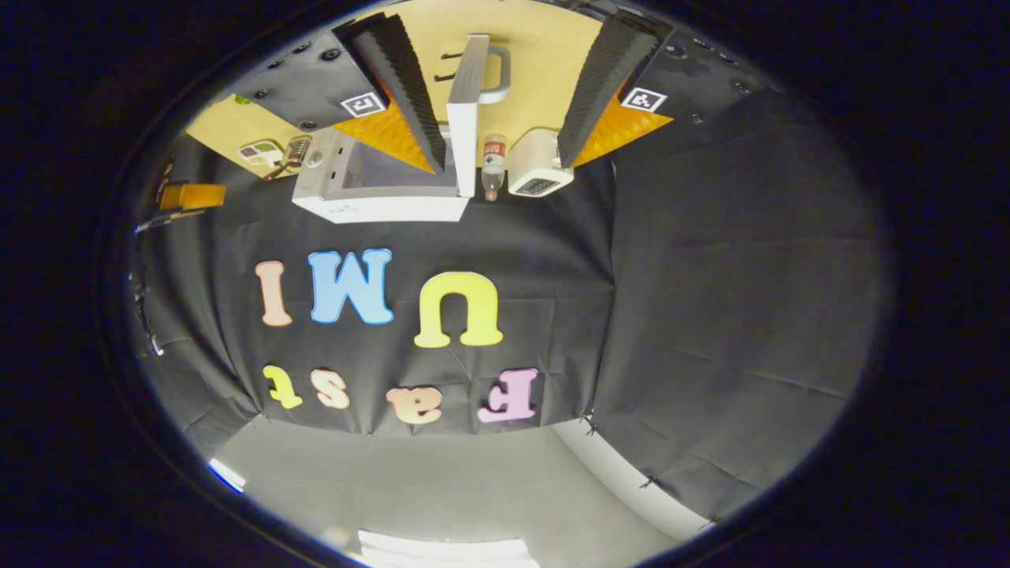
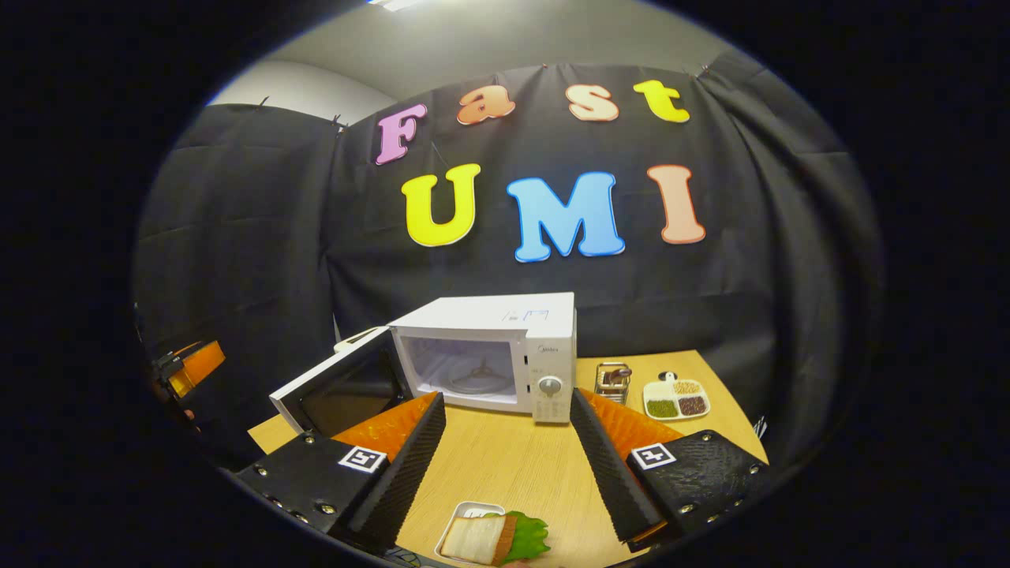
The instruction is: Open the microwave oven with the left hand, put the food in, and close the microwave oven.
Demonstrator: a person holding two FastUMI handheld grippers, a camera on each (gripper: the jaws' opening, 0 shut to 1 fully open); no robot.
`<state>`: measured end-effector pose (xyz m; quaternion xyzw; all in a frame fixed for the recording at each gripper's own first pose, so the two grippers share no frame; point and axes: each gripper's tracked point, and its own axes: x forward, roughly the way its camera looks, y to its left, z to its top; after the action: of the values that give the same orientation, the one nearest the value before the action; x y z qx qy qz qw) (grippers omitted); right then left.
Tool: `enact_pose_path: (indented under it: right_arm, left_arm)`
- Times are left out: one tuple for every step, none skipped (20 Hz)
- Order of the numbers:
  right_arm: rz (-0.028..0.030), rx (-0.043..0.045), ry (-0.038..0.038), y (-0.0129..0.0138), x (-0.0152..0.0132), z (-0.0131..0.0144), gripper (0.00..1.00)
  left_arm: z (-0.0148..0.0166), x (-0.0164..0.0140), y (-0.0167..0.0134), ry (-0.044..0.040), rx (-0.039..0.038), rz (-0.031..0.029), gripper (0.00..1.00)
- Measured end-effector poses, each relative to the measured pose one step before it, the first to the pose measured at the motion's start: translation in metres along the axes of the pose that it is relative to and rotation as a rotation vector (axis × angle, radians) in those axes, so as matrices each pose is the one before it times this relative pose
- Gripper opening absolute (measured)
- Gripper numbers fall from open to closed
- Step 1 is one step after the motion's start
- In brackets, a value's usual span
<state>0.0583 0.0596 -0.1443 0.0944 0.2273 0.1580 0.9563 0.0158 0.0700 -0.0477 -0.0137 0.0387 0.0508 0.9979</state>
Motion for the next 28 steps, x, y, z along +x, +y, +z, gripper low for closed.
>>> enact_pose_path:
  right_arm:
    - [0.02553, 0.02575, 0.05605, -0.00411, 0.00363, -0.01581, 0.97]
    - [0.02009, 0.02349, 0.05229, -0.00452, 0.00364, -0.01721, 0.97]
    - [0.01997, 0.02426, 0.04954, -0.00402, 0.00384, -0.01405, 0.97]
    - [0.01540, 0.02511, 0.04340, -0.00394, 0.00202, -0.01315, 0.97]
    - [0.01171, 0.02722, 0.04557, -0.00396, 0.00479, -0.01433, 0.99]
    - [0.01288, 0.02601, 0.04474, -0.00434, 0.00195, -0.01426, 0.99]
    - [0.01618, 0.02512, 0.04363, -0.00367, 0.00416, -0.01194, 0.99]
    - [0.01264, 0.02302, 0.04234, -0.00211, 0.00129, -0.01223, 0.99]
    - [0.01206, 0.02069, 0.03195, -0.00339, 0.00284, -0.01059, 0.99]
    - [0.00633, 0.01841, 0.03640, -0.00222, 0.00386, -0.01078, 0.99]
    - [0.00964, 0.01514, 0.03715, -0.00349, 0.00223, -0.00835, 0.99]
    - [0.01068, 0.01305, 0.03276, -0.00227, 0.00235, -0.00741, 0.99]
    - [0.01340, 0.01013, 0.03239, -0.00021, 0.00332, -0.00774, 0.96]
    - [0.01171, 0.01169, 0.02673, -0.00092, 0.00311, -0.00833, 0.96]
    - [0.00935, 0.01660, 0.03270, -0.00143, 0.00267, -0.00883, 0.96]
    - [0.01581, 0.01959, 0.03505, 0.00095, 0.00277, -0.01014, 0.96]
    - [0.01673, 0.02303, 0.02568, 0.00095, 0.00214, -0.00836, 0.96]
    - [0.01483, 0.02365, 0.02105, 0.00014, 0.00271, -0.00571, 0.96]
    - [0.01108, 0.02360, 0.02114, -0.00028, 0.00309, -0.00464, 0.96]
    - [0.01494, 0.02441, 0.01377, 0.00119, 0.00363, -0.00475, 0.96]
    - [0.01147, 0.02499, 0.01692, 0.00085, 0.00290, -0.00321, 0.92]
    - [0.01019, 0.02021, 0.01704, 0.00160, 0.00410, -0.00420, 0.87]
    - [0.00824, 0.01527, 0.01534, -0.00007, 0.00276, -0.00252, 0.87]
    - [0.02558, 0.02987, 0.00701, 0.00479, 0.00250, -0.00085, 0.87]
    - [0.02311, 0.03919, -0.00133, 0.00618, 0.00241, -0.00176, 0.68]
    - [0.01177, 0.01183, 0.01526, 0.00080, -0.00423, 0.00385, 0.55]
    - [-0.00272, -0.00001, 0.00656, -0.00210, 0.00535, -0.00096, 0.49]
    - [0.00551, 0.00405, -0.00345, 0.00257, -0.00253, 0.00295, 0.49]
  left_arm:
    - [0.01077, -0.00307, -0.00668, -0.02358, 0.00562, 0.00335, 0.93]
    - [0.01018, -0.00385, -0.00633, -0.02066, 0.00748, 0.00156, 0.94]
    - [0.00726, -0.00331, -0.00755, -0.01572, 0.00705, -0.00288, 0.93]
    - [0.00328, -0.00233, -0.00768, -0.00917, 0.00240, -0.00493, 0.92]
    - [0.00255, -0.00220, -0.00597, 0.00148, 0.00106, -0.00055, 0.92]
    - [0.00152, -0.00132, -0.00360, -0.00171, 0.00003, -0.00006, 0.93]
    - [0.00179, -0.00179, -0.00425, -0.00233, 0.00087, 0.00278, 0.93]
    - [0.00037, -0.00220, -0.00405, -0.00090, 0.00223, 0.00352, 0.93]
    - [-0.00115, -0.00198, -0.00391, 0.00006, 0.00666, 0.00204, 0.92]
    - [-0.00191, -0.00230, -0.00350, 0.00365, 0.01047, 0.00497, 0.92]
    - [-0.00209, -0.00115, -0.00389, 0.00796, 0.00879, -0.00047, 0.92]
    - [-0.00273, -0.00093, -0.00429, 0.00348, 0.00755, 0.00447, 0.92]
    - [-0.00067, -0.00172, -0.00491, 0.00311, 0.00604, -0.00210, 0.93]
    - [-0.00165, -0.00108, -0.00411, 0.00256, 0.00603, -0.00030, 0.92]
    - [-0.00010, -0.00076, -0.00340, -0.00018, 0.00406, -0.00172, 0.94]
    - [-0.00017, -0.00095, -0.00240, 0.00183, 0.00406, 0.00062, 0.93]
    - [0.00023, -0.00067, -0.00142, 0.00035, 0.00241, 0.00138, 0.93]
    - [0.00024, -0.00100, -0.00101, 0.00149, 0.00255, 0.00276, 0.95]
    - [-0.00073, -0.00099, 0.00015, 0.00050, 0.00067, 0.00552, 0.93]
    - [0.00113, 0.00079, 0.00031, 0.00073, -0.00180, 0.00507, 0.95]
    - [-0.00152, -0.00134, 0.00070, 0.00077, -0.00252, 0.00685, 0.95]
    - [-0.00226, -0.00198, 0.00219, 0.00240, -0.00160, 0.00847, 0.93]
    - [-0.00006, -0.00128, 0.00230, 0.00253, -0.00188, 0.00924, 0.93]
    - [-0.00154, -0.00166, 0.00160, 0.00518, -0.00361, 0.00789, 0.93]
    - [-0.00052, -0.00161, 0.00112, 0.00308, -0.00579, 0.00711, 0.93]
    - [0.00044, -0.00177, 0.00125, -0.00087, -0.00379, 0.00641, 0.92]
    - [0.00045, -0.00076, 0.00116, 0.00026, 0.00158, 0.00658, 0.92]
    - [-0.00014, -0.00108, 0.00121, 0.00108, 0.00569, 0.00629, 0.93]
